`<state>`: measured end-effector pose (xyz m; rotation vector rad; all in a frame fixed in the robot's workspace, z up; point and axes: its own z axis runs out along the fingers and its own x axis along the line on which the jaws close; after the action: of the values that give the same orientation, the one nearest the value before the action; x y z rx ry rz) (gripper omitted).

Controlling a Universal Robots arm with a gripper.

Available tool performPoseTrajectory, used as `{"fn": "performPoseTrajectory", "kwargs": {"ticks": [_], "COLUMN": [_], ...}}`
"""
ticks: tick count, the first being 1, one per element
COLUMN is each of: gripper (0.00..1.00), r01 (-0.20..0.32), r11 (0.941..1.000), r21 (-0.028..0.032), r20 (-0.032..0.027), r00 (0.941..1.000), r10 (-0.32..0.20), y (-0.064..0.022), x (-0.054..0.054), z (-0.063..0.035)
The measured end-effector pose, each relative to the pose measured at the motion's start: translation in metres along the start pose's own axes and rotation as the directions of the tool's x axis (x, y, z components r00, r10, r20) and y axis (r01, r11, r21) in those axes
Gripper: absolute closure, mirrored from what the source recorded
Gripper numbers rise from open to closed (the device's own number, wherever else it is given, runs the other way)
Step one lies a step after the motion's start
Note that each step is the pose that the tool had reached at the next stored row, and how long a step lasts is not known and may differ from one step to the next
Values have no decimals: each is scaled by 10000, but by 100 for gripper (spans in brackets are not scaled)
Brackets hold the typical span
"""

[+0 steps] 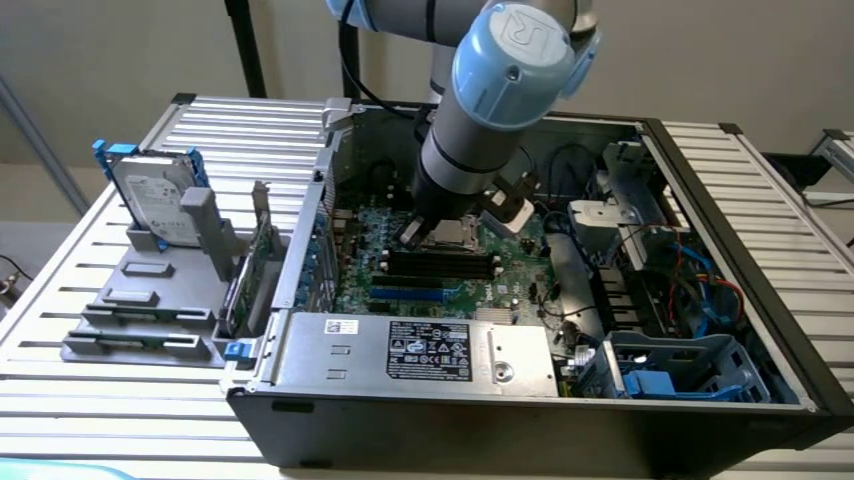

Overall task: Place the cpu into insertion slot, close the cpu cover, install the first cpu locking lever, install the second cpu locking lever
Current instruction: 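Install the second cpu locking lever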

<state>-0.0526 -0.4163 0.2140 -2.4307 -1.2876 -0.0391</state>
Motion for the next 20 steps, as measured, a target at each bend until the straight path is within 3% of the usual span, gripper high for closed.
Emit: {"fn": "performPoseTrajectory", "kwargs": {"ticks": [4,20], "gripper": [89,89], "r01": [20,35], "r11": [10000,10000], "r21": [-72,-88], "r20": [-9,-15], "r00": [10000,10000], "r10": [-20,-35], "y": [-1,16], "x": [-4,-42], "z": [14,126]}}
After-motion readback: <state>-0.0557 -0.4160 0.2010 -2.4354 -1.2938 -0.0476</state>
